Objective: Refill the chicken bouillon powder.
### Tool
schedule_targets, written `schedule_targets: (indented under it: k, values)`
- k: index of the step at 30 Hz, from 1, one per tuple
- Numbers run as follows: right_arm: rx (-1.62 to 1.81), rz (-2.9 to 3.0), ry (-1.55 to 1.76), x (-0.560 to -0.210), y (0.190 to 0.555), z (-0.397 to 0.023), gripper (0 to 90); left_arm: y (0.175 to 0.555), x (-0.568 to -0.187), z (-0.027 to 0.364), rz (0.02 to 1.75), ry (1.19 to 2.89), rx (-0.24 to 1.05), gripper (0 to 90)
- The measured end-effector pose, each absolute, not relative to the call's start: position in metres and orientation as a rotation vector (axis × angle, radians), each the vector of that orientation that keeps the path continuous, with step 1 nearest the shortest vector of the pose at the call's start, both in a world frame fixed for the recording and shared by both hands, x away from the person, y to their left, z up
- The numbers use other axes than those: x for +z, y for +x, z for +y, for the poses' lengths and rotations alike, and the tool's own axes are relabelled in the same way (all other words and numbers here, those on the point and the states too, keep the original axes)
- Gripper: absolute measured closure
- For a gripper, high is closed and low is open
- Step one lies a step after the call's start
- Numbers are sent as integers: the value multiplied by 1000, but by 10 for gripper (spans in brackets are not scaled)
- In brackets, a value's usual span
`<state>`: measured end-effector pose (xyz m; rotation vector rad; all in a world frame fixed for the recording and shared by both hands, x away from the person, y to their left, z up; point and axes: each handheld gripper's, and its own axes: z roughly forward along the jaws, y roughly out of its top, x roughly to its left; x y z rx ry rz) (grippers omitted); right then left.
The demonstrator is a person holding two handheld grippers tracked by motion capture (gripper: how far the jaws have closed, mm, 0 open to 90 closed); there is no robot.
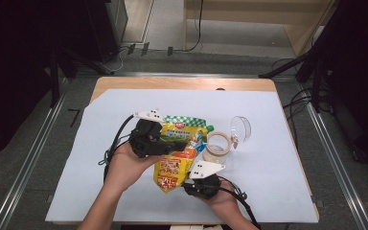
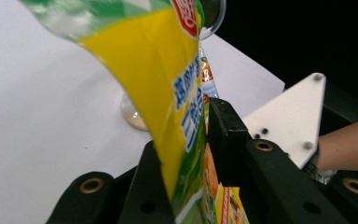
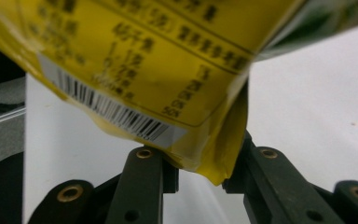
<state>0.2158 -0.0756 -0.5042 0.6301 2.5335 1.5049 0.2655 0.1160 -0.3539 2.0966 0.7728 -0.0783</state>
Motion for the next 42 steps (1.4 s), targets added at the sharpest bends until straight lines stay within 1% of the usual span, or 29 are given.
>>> schedule_targets:
  k: [10, 24, 29, 32, 39, 42]
  values:
    - [1541, 2545, 557, -498, 202, -69, 762, 268, -361, 107, 779, 2110, -72, 764]
    - [1633, 2524, 590, -491, 201, -70, 748, 271, -368, 95, 810, 2134, -82, 629]
    - [1669, 2517, 587, -488, 201, -71, 740, 275, -373, 94, 834, 2143, -111, 591]
    - [1640, 2516, 572, -485, 200, -69, 732, 276, -374, 92, 842, 2146, -126, 590]
    - [1668, 2531, 603, -483, 204, -69, 727, 281, -369, 85, 898, 2169, -121, 623]
    - [1675, 2532, 607, -480, 206, -68, 716, 286, -366, 81, 924, 2181, -138, 655]
